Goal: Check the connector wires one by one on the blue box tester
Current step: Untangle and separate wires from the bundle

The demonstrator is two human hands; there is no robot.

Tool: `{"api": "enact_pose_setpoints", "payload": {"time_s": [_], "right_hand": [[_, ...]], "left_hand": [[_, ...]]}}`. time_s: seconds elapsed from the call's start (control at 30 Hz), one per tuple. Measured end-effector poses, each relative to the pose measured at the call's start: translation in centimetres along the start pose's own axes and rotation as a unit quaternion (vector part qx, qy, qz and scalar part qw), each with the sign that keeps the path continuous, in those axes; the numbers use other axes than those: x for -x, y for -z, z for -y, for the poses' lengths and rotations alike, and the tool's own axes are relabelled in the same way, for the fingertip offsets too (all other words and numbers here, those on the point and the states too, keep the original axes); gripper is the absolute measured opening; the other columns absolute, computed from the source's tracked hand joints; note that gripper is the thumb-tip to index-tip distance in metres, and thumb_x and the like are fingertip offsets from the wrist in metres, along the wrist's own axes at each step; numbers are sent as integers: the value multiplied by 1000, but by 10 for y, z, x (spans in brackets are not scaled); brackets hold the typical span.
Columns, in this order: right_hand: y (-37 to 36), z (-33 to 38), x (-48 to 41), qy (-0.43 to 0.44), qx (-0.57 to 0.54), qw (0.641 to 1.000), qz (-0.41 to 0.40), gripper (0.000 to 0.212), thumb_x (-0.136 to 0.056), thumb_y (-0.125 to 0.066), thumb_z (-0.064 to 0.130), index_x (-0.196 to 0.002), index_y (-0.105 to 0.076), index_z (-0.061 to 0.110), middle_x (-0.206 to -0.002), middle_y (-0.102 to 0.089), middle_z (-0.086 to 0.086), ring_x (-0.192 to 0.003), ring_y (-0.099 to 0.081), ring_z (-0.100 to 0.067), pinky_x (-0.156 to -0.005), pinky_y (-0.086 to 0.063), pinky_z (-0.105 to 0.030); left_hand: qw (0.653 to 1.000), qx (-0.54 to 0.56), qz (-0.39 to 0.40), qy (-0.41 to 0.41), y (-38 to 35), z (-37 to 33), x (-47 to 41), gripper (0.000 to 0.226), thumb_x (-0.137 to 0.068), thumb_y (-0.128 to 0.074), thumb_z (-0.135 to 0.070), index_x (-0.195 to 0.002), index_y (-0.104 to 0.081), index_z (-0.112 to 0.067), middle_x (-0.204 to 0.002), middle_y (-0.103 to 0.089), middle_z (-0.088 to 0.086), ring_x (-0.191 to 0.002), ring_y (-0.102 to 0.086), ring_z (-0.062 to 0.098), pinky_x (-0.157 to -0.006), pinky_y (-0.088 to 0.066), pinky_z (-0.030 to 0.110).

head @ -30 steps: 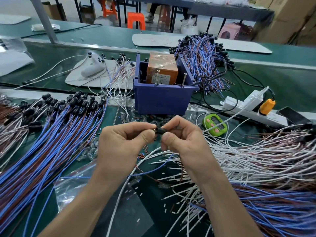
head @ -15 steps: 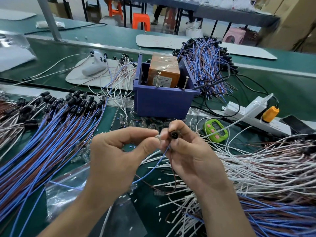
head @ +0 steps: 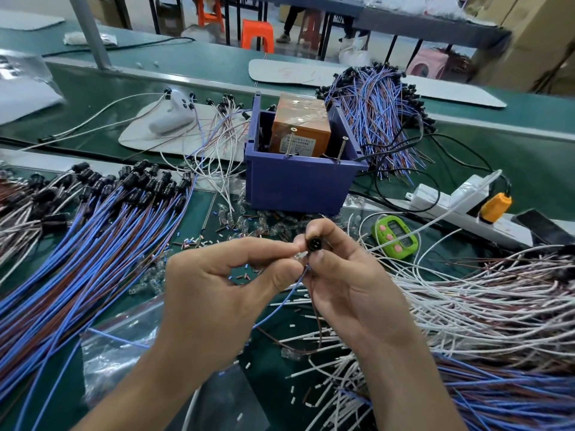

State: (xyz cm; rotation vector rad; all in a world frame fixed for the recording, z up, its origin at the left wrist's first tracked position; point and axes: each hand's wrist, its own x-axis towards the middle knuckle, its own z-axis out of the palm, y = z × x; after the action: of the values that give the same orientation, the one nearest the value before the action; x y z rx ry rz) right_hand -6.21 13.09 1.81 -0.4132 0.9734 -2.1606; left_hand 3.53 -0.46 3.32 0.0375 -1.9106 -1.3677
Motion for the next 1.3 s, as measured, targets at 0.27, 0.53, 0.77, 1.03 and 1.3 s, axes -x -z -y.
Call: {"api": "enact_pose_setpoints", "payload": {"time_s": [0.27,0.53,0.77,1.03,1.3], "right_hand": [[-1,-2,0,11,53,998,-17,24,-79,-63,-8,-95,-65,9,-88,-60,-6,-86,-55,-19,-91,-37,-38],[-4,-2,-1,47,141,988,-44,27,-76,-62,-9,-89,-70,14,-87,-63,-5,-87,-57,-17,-84,-44,-30],[-5,-1,0,71,171,981,-52,30,-75,-64,-10,-84,-74,17,-83,-68,-4,-80,-63,-12,-74,-51,-21],[-7,-1,1,107,287,947,-100,27,-73,-65,-5,-78,-75,19,-76,-72,-3,-73,-65,-11,-68,-52,-23],[-8,3,4,124,360,919,-98,29,-71,-66,-7,-77,-74,20,-72,-72,-1,-67,-63,-10,-64,-51,-22]], "left_hand": [[999,-32,-2,-11,1,5,0,24,-78,-81,-36,-103,-80,-36,-91,-77,-22,-84,-75,8,-77,-56,20],[979,-147,23,-142,3,10,-1,13,-88,-80,-20,-100,-81,-19,-99,-76,-14,-91,-72,7,-78,-57,39],[979,-172,24,-103,4,11,-2,13,-88,-77,-24,-100,-82,-22,-98,-76,-18,-91,-71,6,-81,-57,34],[976,-194,25,-91,6,12,-1,14,-84,-78,-22,-98,-83,-22,-95,-76,-17,-87,-71,8,-79,-57,34],[989,-143,19,5,6,14,0,21,-76,-81,-23,-91,-83,-38,-90,-76,-27,-89,-72,-1,-82,-57,25]]}}
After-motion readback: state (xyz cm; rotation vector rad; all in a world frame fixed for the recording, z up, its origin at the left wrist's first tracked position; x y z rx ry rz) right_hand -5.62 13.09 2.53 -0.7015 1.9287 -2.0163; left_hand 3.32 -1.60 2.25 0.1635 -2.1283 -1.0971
